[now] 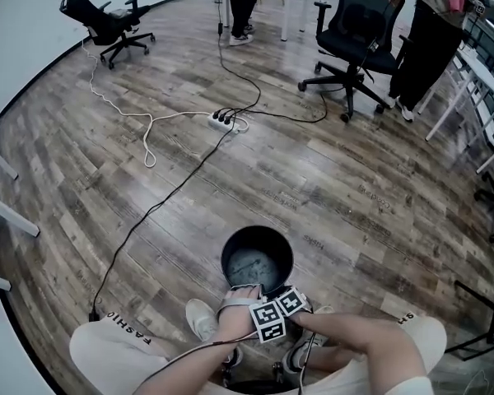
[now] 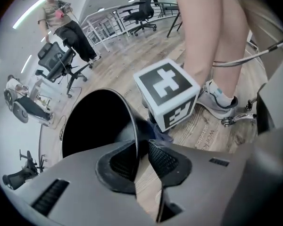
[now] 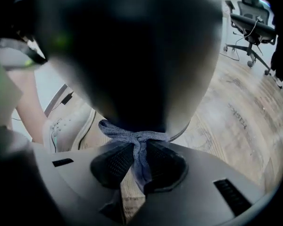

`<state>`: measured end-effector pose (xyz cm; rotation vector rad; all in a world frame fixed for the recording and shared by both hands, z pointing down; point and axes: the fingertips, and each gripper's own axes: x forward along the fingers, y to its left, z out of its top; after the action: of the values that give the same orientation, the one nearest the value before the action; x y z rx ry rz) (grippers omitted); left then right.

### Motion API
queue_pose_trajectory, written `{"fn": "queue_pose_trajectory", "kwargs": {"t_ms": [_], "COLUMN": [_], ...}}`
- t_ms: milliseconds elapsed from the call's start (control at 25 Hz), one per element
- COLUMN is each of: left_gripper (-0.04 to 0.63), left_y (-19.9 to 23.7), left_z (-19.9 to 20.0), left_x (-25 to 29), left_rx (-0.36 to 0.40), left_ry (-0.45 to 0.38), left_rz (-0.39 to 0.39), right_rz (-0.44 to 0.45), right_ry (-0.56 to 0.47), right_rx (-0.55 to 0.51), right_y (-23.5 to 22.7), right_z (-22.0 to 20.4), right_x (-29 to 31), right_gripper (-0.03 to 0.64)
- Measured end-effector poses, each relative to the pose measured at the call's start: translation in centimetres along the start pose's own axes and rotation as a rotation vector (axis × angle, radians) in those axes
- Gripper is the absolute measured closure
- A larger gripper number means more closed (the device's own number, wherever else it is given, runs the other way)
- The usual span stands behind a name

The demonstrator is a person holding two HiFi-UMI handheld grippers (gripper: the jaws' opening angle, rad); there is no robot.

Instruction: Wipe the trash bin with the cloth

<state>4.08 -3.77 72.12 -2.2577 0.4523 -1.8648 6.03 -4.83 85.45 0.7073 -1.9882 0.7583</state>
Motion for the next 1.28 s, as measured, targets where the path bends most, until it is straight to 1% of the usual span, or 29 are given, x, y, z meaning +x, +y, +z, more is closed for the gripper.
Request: {"fn": "queue_pose_trajectory", "kwargs": {"t_ms": [200, 280, 360, 400, 440, 480, 520, 600, 680, 760, 840, 880, 920, 1040, 1160, 1280], "left_gripper": [0.511, 0.509, 0.509, 0.489, 0.449, 0.435, 0.422, 0.4, 0.389, 0.383, 0.385, 0.387, 0.387, 0.39, 0.4, 0.414], "left_y": [0.0, 0.0, -0.3, -0.3, -0.1, 0.3, 0.7, 1.4, 1.9, 2.7, 3.6, 3.8, 3.8, 3.6, 3.4, 2.8], "left_z": [0.4, 0.5, 0.5, 0.6, 0.7, 0.6, 0.1, -2.0, -4.6, -6.8, -8.1, -8.4, -8.5, -8.0, -7.8, -7.5], "left_x": [-0.3, -0.4, -0.6, -0.9, -1.3, -1.8, -2.3, -2.5, -1.8, -0.5, 0.9, 1.2, 1.3, 1.1, 0.9, 0.5], "left_rx": [-0.035, -0.036, -0.041, -0.04, -0.026, 0.009, 0.061, 0.176, 0.256, 0.313, 0.372, 0.39, 0.396, 0.387, 0.377, 0.362], "left_ry": [-0.054, -0.068, -0.086, -0.102, -0.119, -0.131, -0.134, -0.103, -0.042, 0.019, 0.056, 0.06, 0.059, 0.05, 0.055, 0.036], "left_rz": [-0.041, -0.059, -0.097, -0.12, -0.138, -0.152, -0.161, -0.164, -0.158, -0.116, -0.036, -0.009, 0.003, 0.001, -0.002, -0.029], "right_rz": [-0.031, -0.042, -0.052, -0.058, -0.063, -0.064, -0.063, -0.066, -0.071, -0.063, -0.036, -0.016, 0.006, 0.042, 0.035, 0.001], "right_ry": [-0.009, -0.004, 0.005, 0.012, 0.02, 0.025, 0.03, 0.042, 0.048, 0.055, 0.056, 0.049, 0.039, 0.02, 0.019, -0.029], "right_rx": [-0.009, 0.0, 0.019, 0.034, 0.053, 0.073, 0.092, 0.118, 0.144, 0.161, 0.15, 0.14, 0.132, 0.137, 0.132, 0.078], "right_y": [-0.5, -0.8, -1.1, -1.3, -1.4, -1.4, -1.2, -1.0, -0.8, -0.1, 1.3, 2.3, 3.2, 5.2, 5.9, 5.9], "right_z": [-1.5, -1.8, -1.7, -1.5, -1.1, -0.7, -0.4, -0.1, 0.4, 1.6, 3.2, 4.0, 4.7, 5.6, 5.6, 6.3], "right_x": [4.3, 4.7, 4.5, 4.2, 3.6, 2.9, 2.0, -0.2, -2.3, -4.1, -5.9, -7.0, -8.1, -11.7, -13.5, -13.1], "right_gripper": [0.545, 0.545, 0.544, 0.544, 0.543, 0.544, 0.544, 0.544, 0.543, 0.545, 0.544, 0.543, 0.543, 0.543, 0.543, 0.544]}}
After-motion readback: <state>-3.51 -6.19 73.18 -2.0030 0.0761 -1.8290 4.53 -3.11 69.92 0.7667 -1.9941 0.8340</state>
